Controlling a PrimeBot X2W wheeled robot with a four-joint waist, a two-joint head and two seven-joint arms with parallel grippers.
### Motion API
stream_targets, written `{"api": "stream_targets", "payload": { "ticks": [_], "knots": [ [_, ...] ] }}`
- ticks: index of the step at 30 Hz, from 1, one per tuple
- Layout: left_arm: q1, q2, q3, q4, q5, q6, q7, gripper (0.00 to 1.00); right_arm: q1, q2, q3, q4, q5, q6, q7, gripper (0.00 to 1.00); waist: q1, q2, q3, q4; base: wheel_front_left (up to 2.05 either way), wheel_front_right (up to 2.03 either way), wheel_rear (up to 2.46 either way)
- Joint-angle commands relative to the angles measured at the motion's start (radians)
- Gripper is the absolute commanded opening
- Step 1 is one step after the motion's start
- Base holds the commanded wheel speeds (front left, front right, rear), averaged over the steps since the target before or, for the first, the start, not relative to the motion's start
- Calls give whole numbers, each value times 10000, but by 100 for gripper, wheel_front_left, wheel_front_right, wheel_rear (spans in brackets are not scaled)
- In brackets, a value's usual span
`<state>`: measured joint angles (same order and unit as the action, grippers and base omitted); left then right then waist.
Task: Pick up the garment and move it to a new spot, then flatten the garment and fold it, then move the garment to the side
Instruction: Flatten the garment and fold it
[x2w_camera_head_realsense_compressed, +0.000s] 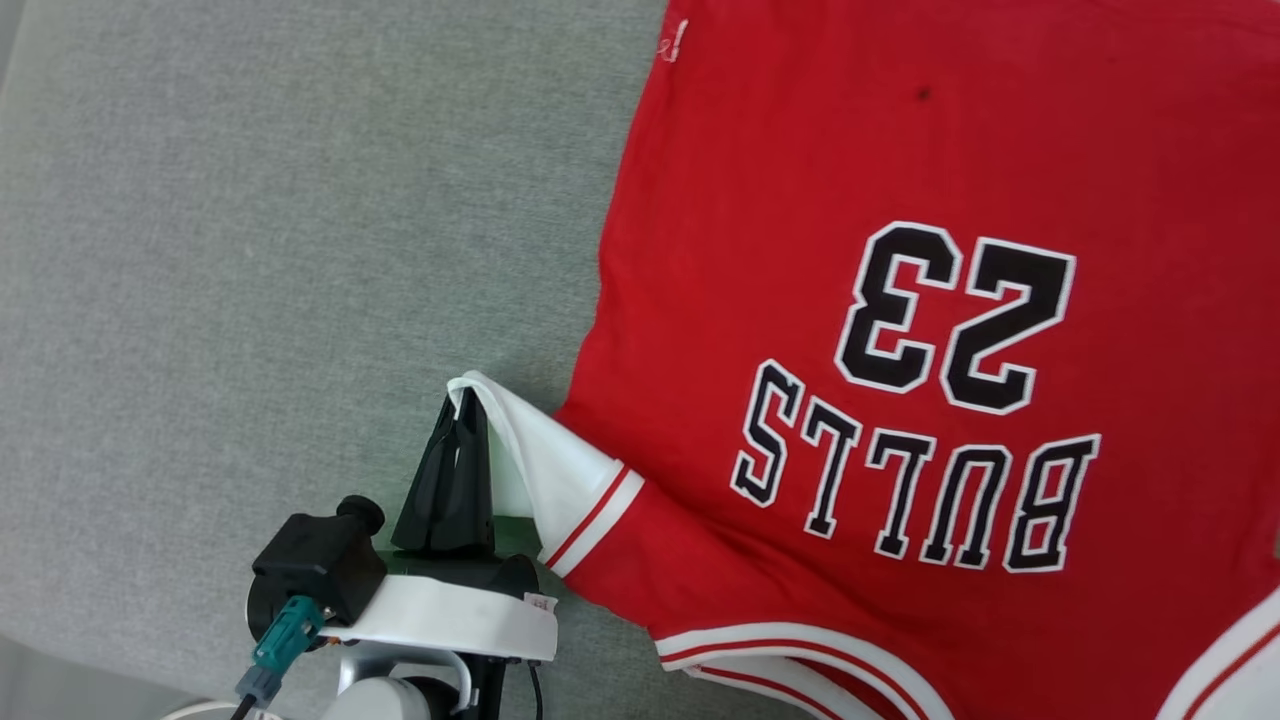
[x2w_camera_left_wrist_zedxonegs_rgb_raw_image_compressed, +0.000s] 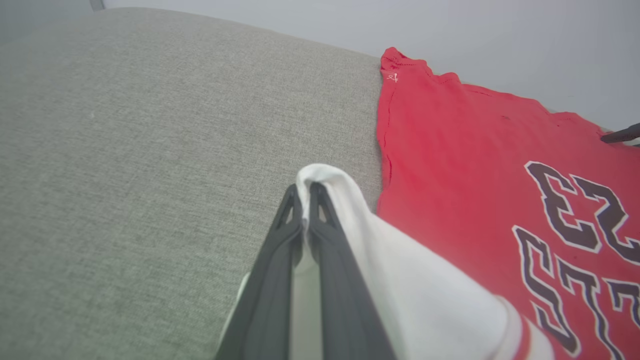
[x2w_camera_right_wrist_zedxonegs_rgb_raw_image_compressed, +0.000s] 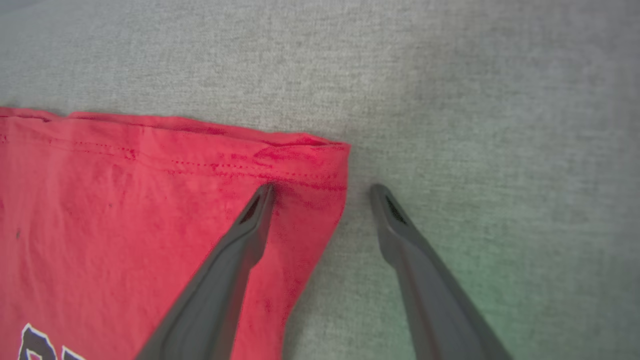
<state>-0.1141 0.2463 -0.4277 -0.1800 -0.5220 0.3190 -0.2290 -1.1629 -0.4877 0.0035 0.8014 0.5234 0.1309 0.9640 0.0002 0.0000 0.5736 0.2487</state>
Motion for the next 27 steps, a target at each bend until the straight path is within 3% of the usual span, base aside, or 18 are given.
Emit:
{"api": "stream_targets", "payload": {
  "ticks": [1,2,3,4,6,12,17,27],
  "knots": [
    [-160,-55,18,109,12,-36,-80,0,225,265,-15,399,-150,-3,339,100,-2,0,183,238,0,0,0],
    [-210,-125,9,177,10,-68,-119,0,285,336,-64,574,-323,-3,549,100,-2,0,174,260,0,0,0],
    [-232,-180,-9,248,12,-89,-130,0,400,413,-87,712,-481,-3,742,79,-2,0,150,273,0,0,0],
    [-232,-180,-9,248,12,-89,-130,0,400,413,-87,712,-481,-3,742,79,-2,0,150,273,0,0,0],
    [-252,-225,-45,407,3,-143,-157,0,586,571,-170,855,-669,-3,1008,0,-2,0,96,279,0,0,0],
    [-271,-208,-5,763,-26,-213,-205,0,580,486,-196,140,-1253,-3,724,0,-2,0,-324,95,0,0,0],
    [11,24,159,1043,-120,-215,-153,0,576,144,547,-918,-1544,-3,479,0,-2,0,-1192,-332,0,0,0],
    [1038,645,746,1492,-730,-117,179,0,2830,-1479,2147,-3559,-373,-5,729,0,-2,0,-3300,-1841,0,0,0]
  ]
}}
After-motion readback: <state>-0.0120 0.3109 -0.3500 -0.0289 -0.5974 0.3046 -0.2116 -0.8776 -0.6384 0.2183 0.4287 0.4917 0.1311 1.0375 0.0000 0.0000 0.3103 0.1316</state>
